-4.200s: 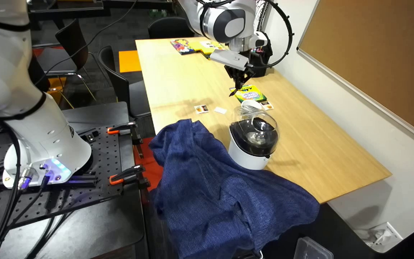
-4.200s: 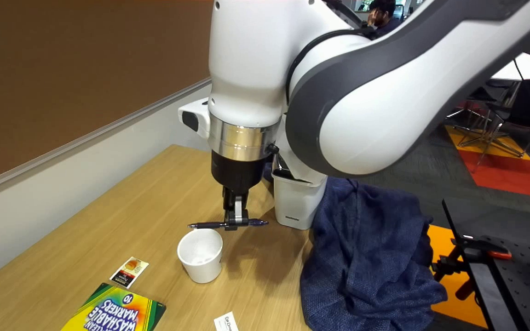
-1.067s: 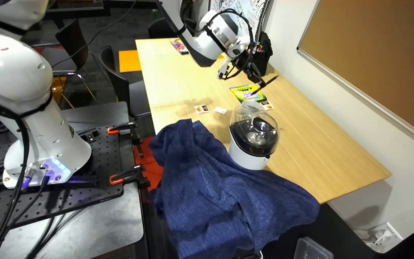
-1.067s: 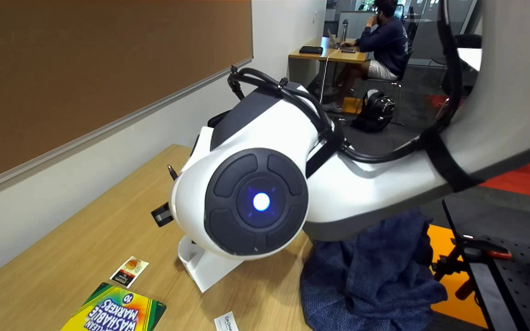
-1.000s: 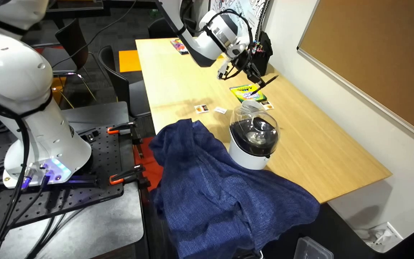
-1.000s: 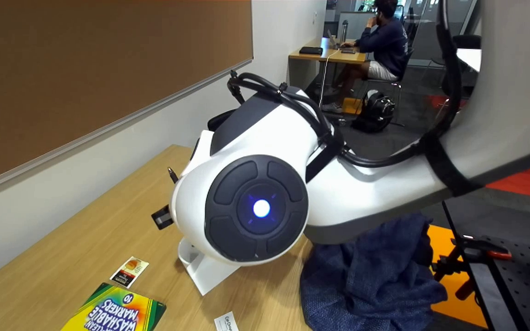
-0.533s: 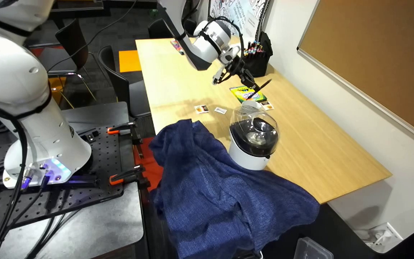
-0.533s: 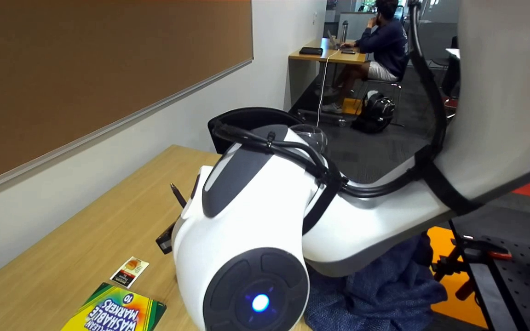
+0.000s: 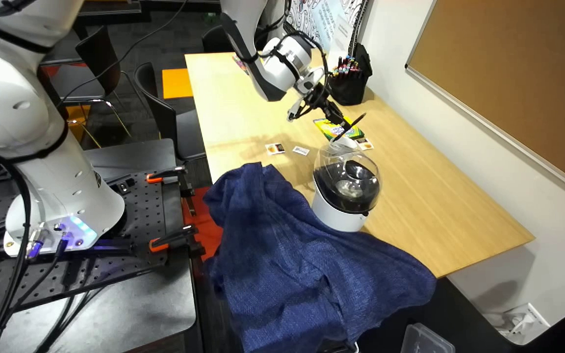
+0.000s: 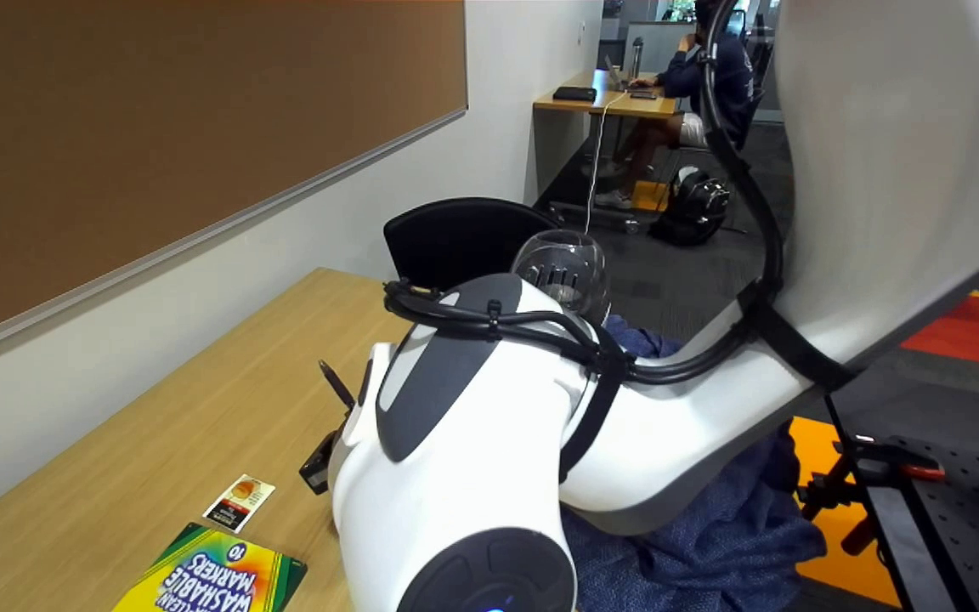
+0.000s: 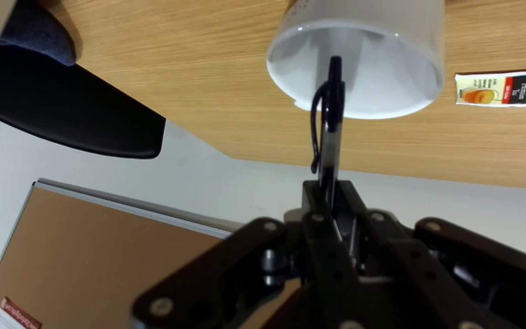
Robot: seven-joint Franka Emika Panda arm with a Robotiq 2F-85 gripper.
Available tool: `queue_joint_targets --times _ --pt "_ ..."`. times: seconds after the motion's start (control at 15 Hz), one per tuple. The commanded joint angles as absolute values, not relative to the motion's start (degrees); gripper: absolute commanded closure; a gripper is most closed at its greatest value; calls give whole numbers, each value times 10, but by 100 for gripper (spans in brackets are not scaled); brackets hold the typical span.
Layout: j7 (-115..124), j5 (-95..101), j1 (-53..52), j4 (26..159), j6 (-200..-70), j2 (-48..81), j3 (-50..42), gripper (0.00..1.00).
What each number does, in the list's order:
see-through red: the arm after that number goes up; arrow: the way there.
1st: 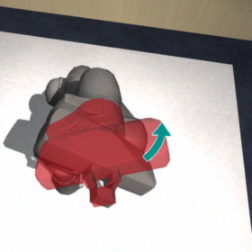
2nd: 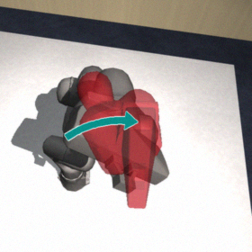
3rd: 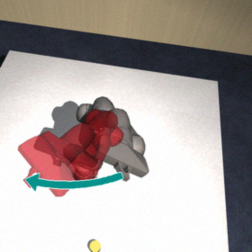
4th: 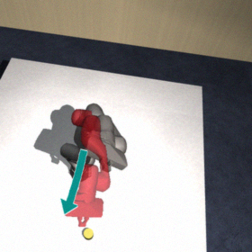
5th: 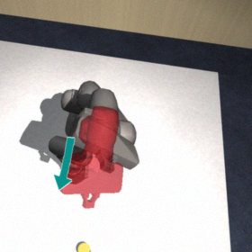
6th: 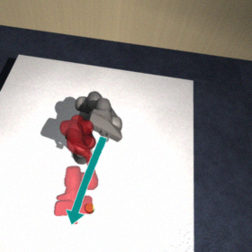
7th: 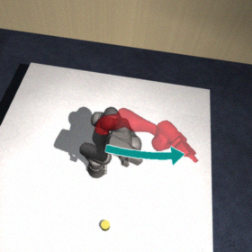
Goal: Pick up the pen from the table and put it in the white cup.
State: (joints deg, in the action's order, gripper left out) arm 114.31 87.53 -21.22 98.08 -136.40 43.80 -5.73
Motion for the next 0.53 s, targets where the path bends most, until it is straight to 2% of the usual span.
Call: queue_joint_targets --times 0.0,0.47 --pt "1150 917 -172 964 -1350 448 -14 97" --pt "1156 964 -144 942 -1330 477 12 97"
